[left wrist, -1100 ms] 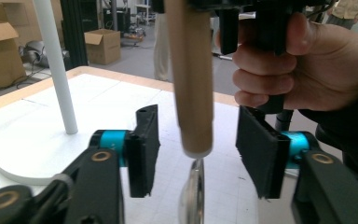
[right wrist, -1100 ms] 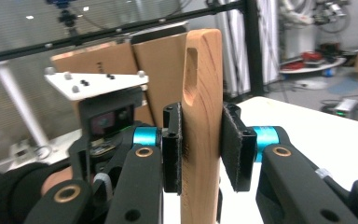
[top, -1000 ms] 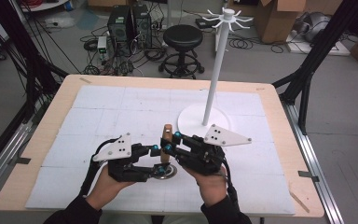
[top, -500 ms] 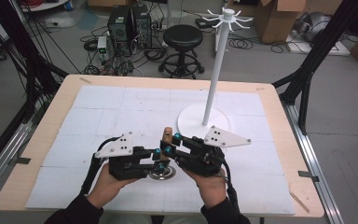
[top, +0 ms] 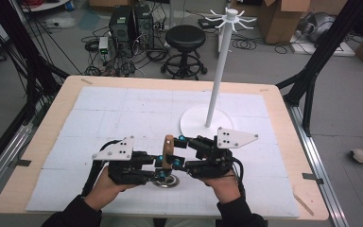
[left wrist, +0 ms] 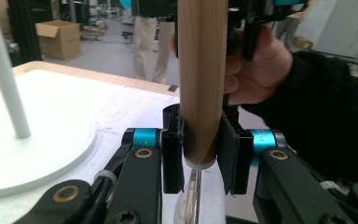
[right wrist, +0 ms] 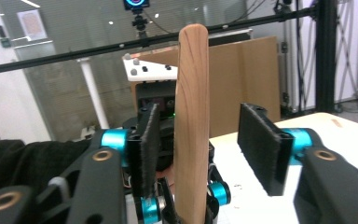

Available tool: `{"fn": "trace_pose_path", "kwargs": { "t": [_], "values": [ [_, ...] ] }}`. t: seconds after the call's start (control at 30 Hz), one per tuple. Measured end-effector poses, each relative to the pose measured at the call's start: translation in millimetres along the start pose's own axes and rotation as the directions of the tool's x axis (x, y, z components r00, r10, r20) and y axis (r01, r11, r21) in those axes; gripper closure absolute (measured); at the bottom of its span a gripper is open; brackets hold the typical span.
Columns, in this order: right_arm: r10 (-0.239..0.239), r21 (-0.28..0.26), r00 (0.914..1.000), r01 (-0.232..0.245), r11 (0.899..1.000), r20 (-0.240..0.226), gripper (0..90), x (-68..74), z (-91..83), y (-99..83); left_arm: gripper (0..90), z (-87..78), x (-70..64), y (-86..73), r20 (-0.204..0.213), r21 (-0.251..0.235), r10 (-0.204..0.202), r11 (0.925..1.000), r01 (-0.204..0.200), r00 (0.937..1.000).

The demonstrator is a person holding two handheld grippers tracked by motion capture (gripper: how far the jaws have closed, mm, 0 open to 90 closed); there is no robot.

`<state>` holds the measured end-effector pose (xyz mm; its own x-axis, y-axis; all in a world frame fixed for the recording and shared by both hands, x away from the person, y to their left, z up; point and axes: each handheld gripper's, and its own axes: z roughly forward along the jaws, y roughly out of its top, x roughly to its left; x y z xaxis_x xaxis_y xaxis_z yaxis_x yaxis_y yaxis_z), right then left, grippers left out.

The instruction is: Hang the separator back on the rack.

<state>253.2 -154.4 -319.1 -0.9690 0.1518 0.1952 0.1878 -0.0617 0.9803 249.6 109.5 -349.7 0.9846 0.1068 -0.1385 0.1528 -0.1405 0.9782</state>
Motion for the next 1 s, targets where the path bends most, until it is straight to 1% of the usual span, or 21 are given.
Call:
{"fn": "trace_pose_path", "kwargs": {
  "t": [0.07, 0.13, 0.23, 0.27, 0.3, 0.33, 0.37, 0.4, 0.47, 0.5, 0.53, 0.57, 0.6, 0.63, 0.73, 0.8, 0.83, 0.87, 0.93, 0.97, 1.0],
  "values": [
    [-0.005, 0.001, 0.9998, 0.005, 1.000, -0.021, 54.4, -0.3, 1.8, -0.2, 72.8, 0.0, -0.3, 0.3, 0.015, -0.002, 0.002, 1.0000, -0.002, 0.9999],
    [0.002, 0.010, 0.9993, -0.002, 1.000, -0.038, 56.1, -0.7, 3.0, -0.6, 72.8, -0.6, -0.4, 0.8, 0.027, -0.008, 0.006, 0.9999, -0.006, 0.9996],
    [0.013, 0.027, 0.9984, -0.012, 1.000, -0.055, 57.6, -1.8, 4.3, -2.6, 72.8, 0.2, 0.0, 0.3, 0.029, -0.004, 0.006, 1.0000, -0.006, 0.9996],
    [0.010, 0.027, 0.9987, -0.009, 1.000, -0.050, 60.1, -2.0, 4.5, -3.4, 72.8, 0.5, 0.1, 0.2, 0.030, 0.000, 0.008, 1.0000, -0.008, 0.9995],
    [0.010, 0.028, 0.9984, -0.009, 1.000, -0.056, 64.1, -1.8, 4.2, -4.3, 72.8, 0.9, 0.2, 0.1, 0.031, -0.001, 0.011, 0.9999, -0.011, 0.9995],
    [0.007, 0.024, 0.9981, -0.005, 1.000, -0.061, 67.6, -1.9, 4.0, -5.4, 72.8, 1.2, 0.7, -0.1, 0.029, 0.001, 0.007, 1.0000, -0.007, 0.9996],
    [0.004, 0.024, 0.9971, -0.002, 1.000, -0.076, 71.6, -2.3, 3.8, -6.6, 72.8, 1.3, 0.9, -0.2, 0.029, 0.002, 0.007, 1.0000, -0.008, 0.9996],
    [0.002, 0.022, 0.9975, 0.000, 1.000, -0.071, 71.9, -1.8, 3.8, -7.0, 72.7, 1.6, 1.1, -0.5, 0.024, 0.002, 0.006, 1.0000, -0.006, 0.9997],
    [-0.007, 0.023, 0.9985, 0.009, 1.000, -0.054, 72.5, -1.6, 4.3, -6.7, 72.1, 1.6, -0.2, -1.3, -0.012, -0.006, 0.015, 0.9999, -0.015, 0.9998],
    [-0.010, 0.023, 0.9991, 0.011, 1.000, -0.041, 72.6, -1.2, 4.6, -6.4, 69.5, 1.4, -0.3, -1.7, -0.021, -0.011, 0.004, 0.9999, -0.005, 0.9998],
    [-0.020, 0.025, 0.9996, 0.021, 0.999, -0.020, 72.7, -1.4, 5.0, -6.1, 58.4, 0.8, -0.3, -1.9, -0.041, -0.003, -0.008, 1.0000, 0.008, 0.9991],
    [-0.028, 0.031, 0.9996, 0.028, 0.999, -0.001, 72.8, -1.8, 5.3, -5.5, 49.0, -0.8, 0.3, -2.7, -0.056, 0.005, -0.007, 1.0000, 0.008, 0.9984],
    [-0.030, 0.035, 0.9995, 0.030, 0.999, 0.012, 72.8, -2.9, 5.0, -4.7, 45.1, -3.6, 1.0, -3.9, -0.070, 0.005, -0.012, 0.9999, 0.012, 0.9975],
    [-0.032, 0.033, 0.9991, 0.032, 0.999, 0.027, 72.8, -4.8, 4.4, -3.6, 43.6, -7.6, 2.4, -5.3, -0.089, 0.003, -0.017, 0.9998, 0.018, 0.9959],
    [-0.029, 0.032, 0.9971, 0.027, 0.999, 0.070, 72.8, -11.1, 2.6, 2.3, 35.9, -22.7, 8.3, -10.6, -0.148, -0.026, -0.048, 0.9987, 0.044, 0.9878],
    [-0.028, 0.035, 0.9958, 0.025, 0.999, 0.088, 72.8, -16.3, 1.9, 7.5, 34.0, -32.5, 12.7, -14.9, -0.163, -0.042, -0.068, 0.9972, 0.062, 0.9842],
    [-0.030, 0.037, 0.9952, 0.027, 0.999, 0.093, 72.8, -18.7, 1.6, 10.2, 33.1, -37.2, 14.4, -16.9, -0.175, -0.047, -0.072, 0.9968, 0.065, 0.9819],
    [-0.026, 0.040, 0.9944, 0.022, 0.999, 0.102, 72.8, -20.8, 1.3, 12.9, 31.8, -41.2, 16.5, -18.6, -0.190, -0.050, -0.076, 0.9964, 0.068, 0.9789],
    [-0.028, 0.045, 0.9931, 0.023, 0.999, 0.114, 72.8, -26.2, 0.3, 18.0, 27.8, -47.9, 19.6, -21.1, -0.225, -0.059, -0.084, 0.9956, 0.072, 0.9709],
    [-0.030, 0.048, 0.9918, 0.024, 0.999, 0.124, 72.8, -28.6, -0.5, 20.7, 26.3, -51.0, 21.2, -22.2, -0.239, -0.065, -0.081, 0.9956, 0.068, 0.9676],
    [-0.029, 0.047, 0.9907, 0.023, 0.999, 0.133, 72.8, -31.1, -1.4, 23.5, 25.0, -53.4, 22.2, -23.2, -0.257, -0.068, -0.083, 0.9954, 0.068, 0.9628]
  ]
}}
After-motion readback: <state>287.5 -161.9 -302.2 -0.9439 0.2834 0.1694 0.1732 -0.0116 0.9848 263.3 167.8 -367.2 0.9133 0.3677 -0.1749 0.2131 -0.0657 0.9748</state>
